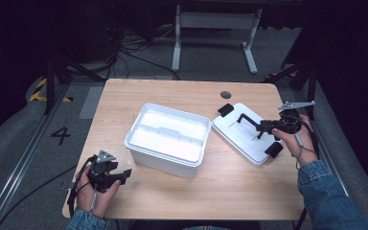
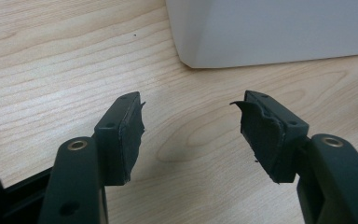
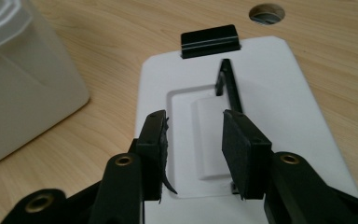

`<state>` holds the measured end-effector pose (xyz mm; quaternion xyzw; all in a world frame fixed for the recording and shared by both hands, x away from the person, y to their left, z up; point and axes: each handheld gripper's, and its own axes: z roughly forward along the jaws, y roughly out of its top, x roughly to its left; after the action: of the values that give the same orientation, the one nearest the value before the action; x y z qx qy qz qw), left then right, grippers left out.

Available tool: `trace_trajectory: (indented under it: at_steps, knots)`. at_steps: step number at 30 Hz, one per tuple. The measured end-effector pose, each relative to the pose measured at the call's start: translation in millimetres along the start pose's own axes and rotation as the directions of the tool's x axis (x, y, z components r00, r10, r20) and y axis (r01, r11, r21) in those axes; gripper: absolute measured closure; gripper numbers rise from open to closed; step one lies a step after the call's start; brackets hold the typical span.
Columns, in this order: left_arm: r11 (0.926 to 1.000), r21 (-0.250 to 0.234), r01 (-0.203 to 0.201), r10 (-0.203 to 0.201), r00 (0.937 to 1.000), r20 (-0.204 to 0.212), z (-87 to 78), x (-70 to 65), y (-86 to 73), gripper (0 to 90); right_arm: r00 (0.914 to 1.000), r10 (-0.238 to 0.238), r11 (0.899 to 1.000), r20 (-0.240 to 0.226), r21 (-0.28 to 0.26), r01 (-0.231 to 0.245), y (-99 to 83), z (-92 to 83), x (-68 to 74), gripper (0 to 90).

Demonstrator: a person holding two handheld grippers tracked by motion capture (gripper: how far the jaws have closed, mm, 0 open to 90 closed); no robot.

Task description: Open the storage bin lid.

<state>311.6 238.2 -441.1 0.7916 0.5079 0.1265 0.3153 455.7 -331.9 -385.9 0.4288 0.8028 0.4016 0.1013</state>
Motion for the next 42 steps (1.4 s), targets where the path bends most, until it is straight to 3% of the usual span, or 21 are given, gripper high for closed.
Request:
trace_trajectory:
  at_steps: [1,8,19,22,24,42]
  knots:
    - [1.0,0.0,0.0,0.0,1.0,0.0,0.0,0.0,0.0,39.8,1.0,0.0,1.0,0.0,0.0,0.0,0.0,0.0,0.0,60.9]
    - [1.0,-0.002,-0.005,0.005,1.0,-0.004,-1.4,-0.1,0.0,39.8,0.9969,-0.067,0.997,-0.042,-0.029,0.066,2.3,-17.7,35.8,57.5]
    - [1.0,0.006,-0.005,0.005,1.0,-0.002,-1.8,-0.4,-0.4,39.7,0.9886,-0.126,0.992,-0.083,-0.028,0.124,-6.6,-23.0,67.1,53.4]
    - [1.0,0.003,-0.002,0.002,1.0,0.0,-2.1,-0.7,-1.0,39.6,0.9877,-0.105,0.994,-0.116,-0.002,0.105,-13.1,-20.1,74.0,54.6]
    - [1.0,0.0,-0.003,0.003,1.0,0.0,-2.6,-0.4,-1.2,39.6,0.9834,-0.117,0.993,-0.139,-0.007,0.117,-21.7,-15.1,83.0,53.9]
    - [0.9999,-0.011,-0.006,0.006,1.0,-0.002,-4.3,-0.8,-0.8,39.5,0.9679,-0.186,0.982,-0.169,-0.011,0.187,-57.0,16.3,116.6,52.9]
